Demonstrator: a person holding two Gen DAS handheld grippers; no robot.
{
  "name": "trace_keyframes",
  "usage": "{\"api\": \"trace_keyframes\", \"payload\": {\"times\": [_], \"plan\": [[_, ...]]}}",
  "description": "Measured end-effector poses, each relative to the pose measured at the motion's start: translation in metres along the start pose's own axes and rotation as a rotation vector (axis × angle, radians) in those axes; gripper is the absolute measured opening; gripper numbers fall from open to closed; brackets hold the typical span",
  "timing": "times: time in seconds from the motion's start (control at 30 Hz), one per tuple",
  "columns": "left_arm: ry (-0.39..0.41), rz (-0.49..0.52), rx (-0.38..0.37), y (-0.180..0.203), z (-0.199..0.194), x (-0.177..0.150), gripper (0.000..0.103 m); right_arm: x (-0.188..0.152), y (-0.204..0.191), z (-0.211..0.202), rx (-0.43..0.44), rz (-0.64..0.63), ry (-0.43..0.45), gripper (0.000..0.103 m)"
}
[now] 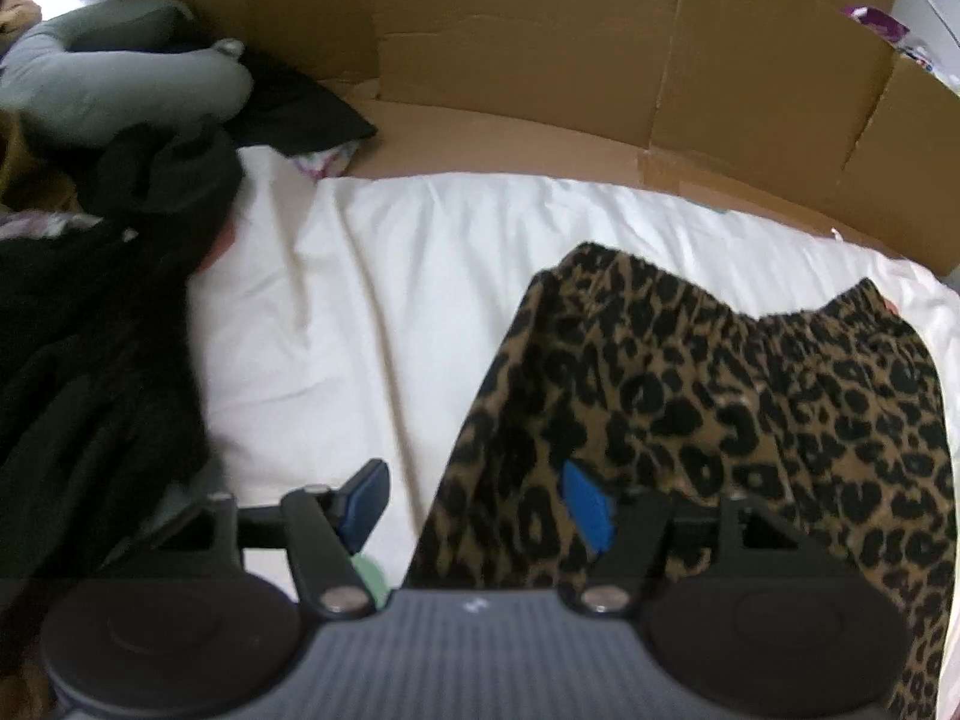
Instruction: Fold clothes
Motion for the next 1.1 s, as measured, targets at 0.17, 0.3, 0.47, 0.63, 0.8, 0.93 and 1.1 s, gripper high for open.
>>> {"api": "trace_keyframes", "payload": {"times": [0.17,0.3,0.47,0.63,0.8,0.93,1.1], "plan": [[0.048,0.024,0.004,0.002,-0.026,-0.027,0.070,-0.015,-0.005,-0.011,0.042,-0.001,0.012,0.046],[0.082,0.033,0.016,0.009,-0.047,-0.049,0.071,-0.029,-0.006,-0.019,0.055,0.001,0.014,0.048],[0.116,0.044,-0.033,0.020,-0.070,-0.078,0.073,-0.052,-0.005,-0.029,0.071,-0.001,0.004,0.050],[0.150,0.036,-0.056,0.025,-0.083,-0.105,0.073,-0.069,-0.004,-0.039,0.095,0.009,-0.003,0.050],[0.180,-0.001,-0.032,0.015,-0.088,-0.134,0.074,-0.084,-0.008,-0.048,0.108,-0.005,-0.007,0.050],[0.203,-0.035,0.001,-0.006,-0.081,-0.153,0.074,-0.097,-0.012,-0.051,0.127,-0.007,-0.024,0.050],[0.209,-0.121,-0.018,-0.035,-0.062,-0.176,0.071,-0.119,-0.016,-0.046,0.107,-0.041,-0.063,0.050]]}}
Point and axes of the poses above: each gripper's, at about its wrist camera, not at the fingertips, and z roughly the way its jaws point, y to its right, x to its top, the point moved 1 cm from there along z, roughly the way its jaws point, and after that the axes turned 13 degrees about -y, right-handed, at the moved point
